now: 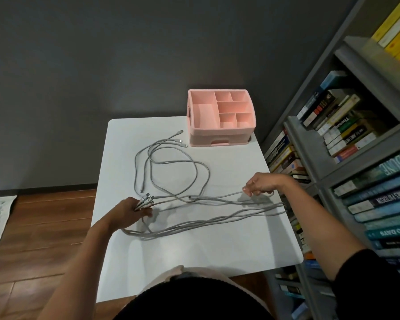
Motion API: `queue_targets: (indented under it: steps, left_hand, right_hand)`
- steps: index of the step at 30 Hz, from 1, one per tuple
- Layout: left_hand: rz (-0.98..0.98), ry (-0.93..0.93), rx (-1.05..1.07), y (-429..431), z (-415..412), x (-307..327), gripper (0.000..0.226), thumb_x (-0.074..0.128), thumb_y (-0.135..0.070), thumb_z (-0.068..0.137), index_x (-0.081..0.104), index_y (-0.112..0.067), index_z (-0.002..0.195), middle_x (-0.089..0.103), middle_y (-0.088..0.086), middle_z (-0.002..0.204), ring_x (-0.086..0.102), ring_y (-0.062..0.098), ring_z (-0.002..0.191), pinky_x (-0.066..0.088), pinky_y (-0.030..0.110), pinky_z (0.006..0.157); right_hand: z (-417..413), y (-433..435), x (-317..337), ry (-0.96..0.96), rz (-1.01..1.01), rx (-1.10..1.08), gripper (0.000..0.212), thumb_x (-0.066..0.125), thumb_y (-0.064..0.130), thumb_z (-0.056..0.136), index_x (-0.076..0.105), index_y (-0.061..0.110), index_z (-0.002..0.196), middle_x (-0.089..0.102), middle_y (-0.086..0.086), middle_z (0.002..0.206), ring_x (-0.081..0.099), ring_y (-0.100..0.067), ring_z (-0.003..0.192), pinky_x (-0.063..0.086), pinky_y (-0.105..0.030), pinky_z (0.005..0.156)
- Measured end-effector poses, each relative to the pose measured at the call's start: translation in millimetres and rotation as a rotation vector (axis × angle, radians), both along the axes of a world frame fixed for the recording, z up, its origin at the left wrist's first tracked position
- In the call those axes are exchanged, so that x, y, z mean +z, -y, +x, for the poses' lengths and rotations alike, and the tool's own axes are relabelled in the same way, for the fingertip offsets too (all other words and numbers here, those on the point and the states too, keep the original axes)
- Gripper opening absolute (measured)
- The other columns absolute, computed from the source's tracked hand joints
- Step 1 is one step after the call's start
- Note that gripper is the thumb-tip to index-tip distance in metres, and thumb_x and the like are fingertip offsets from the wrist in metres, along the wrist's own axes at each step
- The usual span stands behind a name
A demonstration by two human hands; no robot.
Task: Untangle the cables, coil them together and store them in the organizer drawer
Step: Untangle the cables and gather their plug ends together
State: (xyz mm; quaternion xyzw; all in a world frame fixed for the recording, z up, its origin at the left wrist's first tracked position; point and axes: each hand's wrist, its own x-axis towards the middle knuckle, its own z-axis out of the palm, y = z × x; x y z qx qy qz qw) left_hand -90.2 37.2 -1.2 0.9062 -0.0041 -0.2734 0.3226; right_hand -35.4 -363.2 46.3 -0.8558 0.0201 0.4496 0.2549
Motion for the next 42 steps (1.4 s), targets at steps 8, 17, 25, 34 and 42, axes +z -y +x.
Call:
queue_targets:
  steps: [8,17,25,34,42]
  left_hand:
    - [-0.226,0.283,0.047,58.8,5.4,38.8,0.015,0.055,-0.021,0.096,0.068,-0.015,0.093,0.067,0.0,0.076,0.059,0.018,0.076,0.036,0.01,0.06]
    - [-0.366,0.214,-0.208,97.7,5.5,60.1,0.027,0.042,-0.031,0.096,0.056,-0.024,0.073,0.053,-0.002,0.068,0.045,0.01,0.063,0.039,0.03,0.069]
    - [-0.248,0.274,-0.232,62.4,13.6,69.5,0.017,0.037,-0.029,0.081,0.049,-0.024,0.07,0.054,-0.02,0.059,0.046,0.002,0.059,0.033,0.017,0.059]
    - [-0.181,0.321,-0.042,20.4,12.1,62.8,0.026,0.045,-0.027,0.09,0.053,-0.015,0.068,0.053,0.0,0.062,0.043,0.011,0.057,0.035,0.016,0.059]
    - [-0.123,0.321,0.067,-11.1,5.9,49.7,0.034,0.047,0.0,0.095,0.051,-0.023,0.07,0.052,-0.004,0.065,0.045,0.009,0.061,0.036,0.018,0.062]
  right_hand:
    - [17.6,-50.2,50.0,0.048,0.055,0.19,0.032,0.053,0.03,0.097,0.059,0.016,0.07,0.037,0.012,0.043,0.023,-0.004,0.039,0.015,-0.019,0.042]
    - [18.5,-93.3,69.9,0.073,0.367,0.282,0.032,0.047,0.034,0.099,0.055,0.018,0.072,0.034,0.009,0.051,0.025,-0.006,0.049,0.02,-0.021,0.048]
    - [17.4,-47.9,52.1,0.055,0.416,0.088,0.031,0.049,0.038,0.097,0.056,0.018,0.075,0.031,0.008,0.052,0.022,-0.008,0.053,0.018,-0.023,0.052]
    - [23.7,-16.3,54.3,0.116,0.371,-0.084,0.03,0.046,0.032,0.099,0.052,0.018,0.073,0.031,0.009,0.051,0.022,-0.004,0.049,0.017,-0.02,0.049]
    - [13.8,28.1,47.8,0.181,0.426,-0.307,0.03,0.052,0.033,0.093,0.056,0.014,0.071,0.03,0.01,0.046,0.022,-0.004,0.045,0.018,-0.022,0.049]
